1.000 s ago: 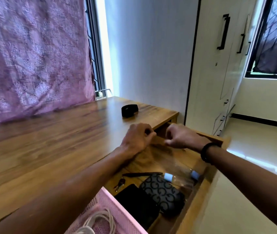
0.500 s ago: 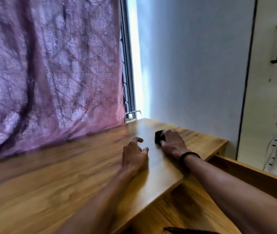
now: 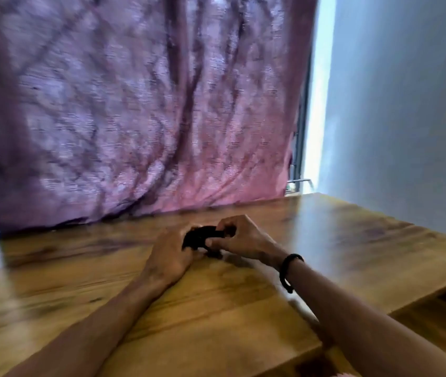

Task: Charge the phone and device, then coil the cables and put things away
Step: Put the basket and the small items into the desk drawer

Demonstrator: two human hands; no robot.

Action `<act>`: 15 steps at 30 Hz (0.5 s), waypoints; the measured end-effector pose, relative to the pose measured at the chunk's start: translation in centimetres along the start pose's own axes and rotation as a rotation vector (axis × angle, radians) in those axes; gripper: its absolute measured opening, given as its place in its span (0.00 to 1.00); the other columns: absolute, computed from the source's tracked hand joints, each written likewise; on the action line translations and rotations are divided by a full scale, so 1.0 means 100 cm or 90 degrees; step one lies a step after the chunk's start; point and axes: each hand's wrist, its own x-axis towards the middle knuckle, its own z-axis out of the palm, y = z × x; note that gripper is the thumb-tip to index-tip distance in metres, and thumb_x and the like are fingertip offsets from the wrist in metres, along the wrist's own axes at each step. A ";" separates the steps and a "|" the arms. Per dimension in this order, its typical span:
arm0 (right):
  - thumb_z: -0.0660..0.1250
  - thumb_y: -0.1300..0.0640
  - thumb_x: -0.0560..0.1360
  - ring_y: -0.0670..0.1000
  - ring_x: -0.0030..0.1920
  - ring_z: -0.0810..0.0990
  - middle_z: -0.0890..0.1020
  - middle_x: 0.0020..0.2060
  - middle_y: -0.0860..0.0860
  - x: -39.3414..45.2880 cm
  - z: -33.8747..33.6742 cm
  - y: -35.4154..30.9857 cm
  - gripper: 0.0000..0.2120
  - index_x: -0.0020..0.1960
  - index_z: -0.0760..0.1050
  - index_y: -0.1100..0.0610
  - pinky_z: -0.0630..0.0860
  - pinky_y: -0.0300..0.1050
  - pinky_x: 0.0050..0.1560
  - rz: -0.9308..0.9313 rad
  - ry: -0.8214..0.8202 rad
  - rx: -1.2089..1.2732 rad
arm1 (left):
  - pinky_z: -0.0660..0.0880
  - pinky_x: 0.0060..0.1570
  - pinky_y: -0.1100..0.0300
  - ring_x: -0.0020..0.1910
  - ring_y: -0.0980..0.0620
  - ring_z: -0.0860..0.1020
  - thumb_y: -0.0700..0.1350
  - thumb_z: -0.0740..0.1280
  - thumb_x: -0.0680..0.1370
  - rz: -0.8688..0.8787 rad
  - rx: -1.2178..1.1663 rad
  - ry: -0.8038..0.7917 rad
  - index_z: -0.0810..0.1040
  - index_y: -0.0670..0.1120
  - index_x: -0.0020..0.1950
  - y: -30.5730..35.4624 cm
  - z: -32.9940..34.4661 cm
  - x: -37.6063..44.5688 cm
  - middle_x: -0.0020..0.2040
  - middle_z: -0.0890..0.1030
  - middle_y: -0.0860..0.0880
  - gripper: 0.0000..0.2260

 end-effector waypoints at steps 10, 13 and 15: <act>0.72 0.45 0.79 0.54 0.42 0.79 0.80 0.40 0.55 0.062 0.111 -0.046 0.15 0.47 0.79 0.57 0.81 0.58 0.50 0.029 -0.033 0.287 | 0.76 0.61 0.52 0.59 0.42 0.81 0.35 0.67 0.76 -0.263 -0.027 0.292 0.81 0.44 0.63 -0.092 -0.073 -0.020 0.57 0.84 0.43 0.16; 0.71 0.47 0.80 0.57 0.42 0.81 0.82 0.42 0.59 0.051 0.107 -0.052 0.19 0.51 0.76 0.65 0.82 0.56 0.51 0.023 -0.011 0.343 | 0.72 0.67 0.50 0.67 0.45 0.74 0.42 0.71 0.74 -0.094 0.113 0.216 0.70 0.49 0.74 -0.086 -0.063 -0.019 0.69 0.77 0.47 0.29; 0.73 0.48 0.79 0.60 0.42 0.81 0.83 0.44 0.65 0.040 0.103 -0.053 0.22 0.51 0.75 0.69 0.82 0.57 0.49 0.019 -0.014 0.332 | 0.69 0.70 0.49 0.71 0.48 0.71 0.42 0.70 0.72 0.018 0.099 0.131 0.67 0.51 0.77 -0.070 -0.055 -0.018 0.72 0.75 0.49 0.33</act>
